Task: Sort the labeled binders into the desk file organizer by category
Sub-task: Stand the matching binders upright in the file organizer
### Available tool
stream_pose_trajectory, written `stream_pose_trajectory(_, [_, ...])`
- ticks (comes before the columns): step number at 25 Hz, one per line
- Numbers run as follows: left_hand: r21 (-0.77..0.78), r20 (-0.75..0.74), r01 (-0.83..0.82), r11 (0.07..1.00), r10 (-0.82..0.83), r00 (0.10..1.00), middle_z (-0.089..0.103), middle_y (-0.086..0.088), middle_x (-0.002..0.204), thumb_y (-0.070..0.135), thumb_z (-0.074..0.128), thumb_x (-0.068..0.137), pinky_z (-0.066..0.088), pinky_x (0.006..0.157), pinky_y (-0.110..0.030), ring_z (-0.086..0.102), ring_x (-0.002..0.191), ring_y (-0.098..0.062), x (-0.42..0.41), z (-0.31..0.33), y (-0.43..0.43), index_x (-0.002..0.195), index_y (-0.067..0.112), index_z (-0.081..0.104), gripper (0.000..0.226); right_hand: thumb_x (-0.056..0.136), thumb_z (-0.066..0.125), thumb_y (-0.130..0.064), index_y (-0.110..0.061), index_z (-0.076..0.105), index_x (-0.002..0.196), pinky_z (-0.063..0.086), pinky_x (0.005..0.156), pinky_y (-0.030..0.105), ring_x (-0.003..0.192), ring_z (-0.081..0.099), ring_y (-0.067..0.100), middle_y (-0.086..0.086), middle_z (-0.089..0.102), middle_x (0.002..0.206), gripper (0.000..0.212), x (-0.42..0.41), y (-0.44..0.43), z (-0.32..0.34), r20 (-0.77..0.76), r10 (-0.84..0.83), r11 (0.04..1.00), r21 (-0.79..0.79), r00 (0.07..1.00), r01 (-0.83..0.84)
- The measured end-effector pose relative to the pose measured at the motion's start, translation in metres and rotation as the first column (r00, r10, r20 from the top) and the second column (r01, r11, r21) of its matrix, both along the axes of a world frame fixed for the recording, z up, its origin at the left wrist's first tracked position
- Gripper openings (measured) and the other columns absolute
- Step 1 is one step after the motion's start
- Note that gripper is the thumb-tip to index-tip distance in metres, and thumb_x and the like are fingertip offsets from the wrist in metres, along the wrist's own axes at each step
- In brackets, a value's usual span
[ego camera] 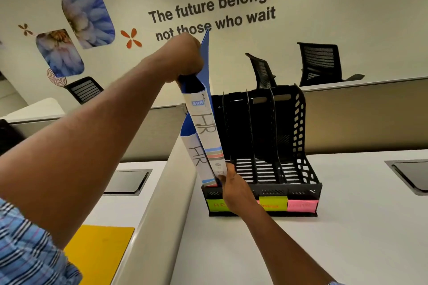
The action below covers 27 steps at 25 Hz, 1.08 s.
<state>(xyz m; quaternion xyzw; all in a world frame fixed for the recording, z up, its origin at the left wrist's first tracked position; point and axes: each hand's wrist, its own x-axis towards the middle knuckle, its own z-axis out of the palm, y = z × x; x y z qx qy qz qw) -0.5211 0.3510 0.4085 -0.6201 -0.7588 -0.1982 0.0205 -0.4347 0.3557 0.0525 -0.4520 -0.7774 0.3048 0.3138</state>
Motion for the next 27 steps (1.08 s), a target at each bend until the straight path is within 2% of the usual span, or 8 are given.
stream_pose_trajectory(5, [-0.119,-0.003,0.011,0.993,-0.011,1.0,0.062,-0.021,0.103,-0.005,0.059,0.081,0.057,0.07,-0.043,0.063,0.079,-0.034,0.003,-0.006,0.012,0.122,-0.002,0.055,0.041,0.1,0.047,-0.023,-0.016,0.041,0.137,0.046,0.102,0.036,0.125,0.051,0.026,0.01,0.055,0.133,0.038,0.002,0.001,-0.003,-0.051,-0.019,0.999,0.037,0.998,0.021])
stream_pose_trajectory(8, [-0.171,0.061,0.018,0.985,-0.008,0.998,0.06,-0.02,0.105,-0.006,0.059,0.082,0.051,0.051,-0.037,0.059,0.074,-0.032,-0.002,-0.015,0.018,0.122,0.001,0.053,0.041,0.098,0.051,-0.032,-0.019,0.045,0.137,0.045,0.102,0.03,0.125,0.05,0.019,0.003,0.055,0.133,0.042,0.01,-0.001,-0.005,-0.025,-0.001,0.998,0.06,1.0,0.003])
stream_pose_trajectory(11, [-0.162,0.107,0.015,0.987,0.002,0.994,0.056,-0.015,0.096,-0.006,0.056,0.083,0.045,0.046,-0.032,0.057,0.075,-0.031,-0.009,-0.021,0.023,0.111,0.01,0.055,0.032,0.099,0.044,-0.04,-0.02,0.042,0.139,0.045,0.1,0.027,0.121,0.05,0.014,0.0,0.054,0.131,0.045,0.013,-0.005,-0.008,0.012,-0.006,0.995,0.102,1.0,0.005])
stream_pose_trajectory(14, [-0.113,0.121,0.037,0.993,-0.023,0.992,0.06,-0.018,0.105,-0.006,0.051,0.083,0.052,0.06,-0.036,0.057,0.082,-0.032,-0.01,-0.025,0.026,0.102,0.013,0.053,0.027,0.102,0.038,-0.029,-0.015,0.04,0.14,0.041,0.107,0.032,0.124,0.047,0.019,0.006,0.052,0.135,0.04,0.009,-0.002,-0.007,0.063,-0.05,0.993,0.113,0.997,0.043])
stream_pose_trajectory(17, [-0.049,0.085,0.086,0.995,-0.081,0.993,0.061,-0.012,0.119,-0.003,0.048,0.085,0.05,0.07,-0.036,0.056,0.089,-0.028,-0.004,-0.03,0.032,0.127,0.012,0.055,0.045,0.102,0.037,-0.02,-0.012,0.04,0.139,0.039,0.105,0.032,0.122,0.048,0.023,0.01,0.052,0.134,0.039,0.012,0.002,-0.003,0.131,-0.031,0.993,0.114,0.991,0.016])
stream_pose_trajectory(19, [-0.015,0.085,0.122,0.992,-0.121,0.989,0.06,-0.01,0.111,-0.004,0.047,0.085,0.049,0.074,-0.037,0.054,0.088,-0.026,0.003,-0.032,0.037,0.126,0.008,0.057,0.044,0.1,0.037,-0.014,-0.012,0.04,0.14,0.038,0.1,0.032,0.118,0.05,0.025,0.012,0.055,0.131,0.04,0.021,0.007,0.0,0.192,0.042,0.99,0.121,0.981,-0.066])
stream_pose_trajectory(23, [0.019,0.075,0.142,0.99,-0.143,0.987,0.05,-0.005,0.088,-0.006,0.049,0.084,0.043,0.066,-0.029,0.049,0.086,-0.022,0.018,-0.033,0.048,0.086,0.015,0.058,0.023,0.098,0.039,-0.016,-0.018,0.04,0.139,0.043,0.1,0.039,0.117,0.053,0.03,0.012,0.056,0.132,0.041,0.03,0.018,0.004,0.279,0.091,0.989,0.089,0.956,-0.12])
stream_pose_trajectory(27, [0.069,0.086,0.124,0.99,-0.13,0.988,0.053,-0.006,0.089,-0.005,0.05,0.085,0.043,0.066,-0.03,0.05,0.086,-0.022,0.013,-0.037,0.057,0.099,0.006,0.066,0.023,0.101,0.039,-0.025,-0.022,0.047,0.132,0.049,0.084,0.039,0.102,0.061,0.031,0.012,0.064,0.12,0.032,0.029,0.02,-0.003,0.26,0.046,0.983,0.159,0.965,-0.09])
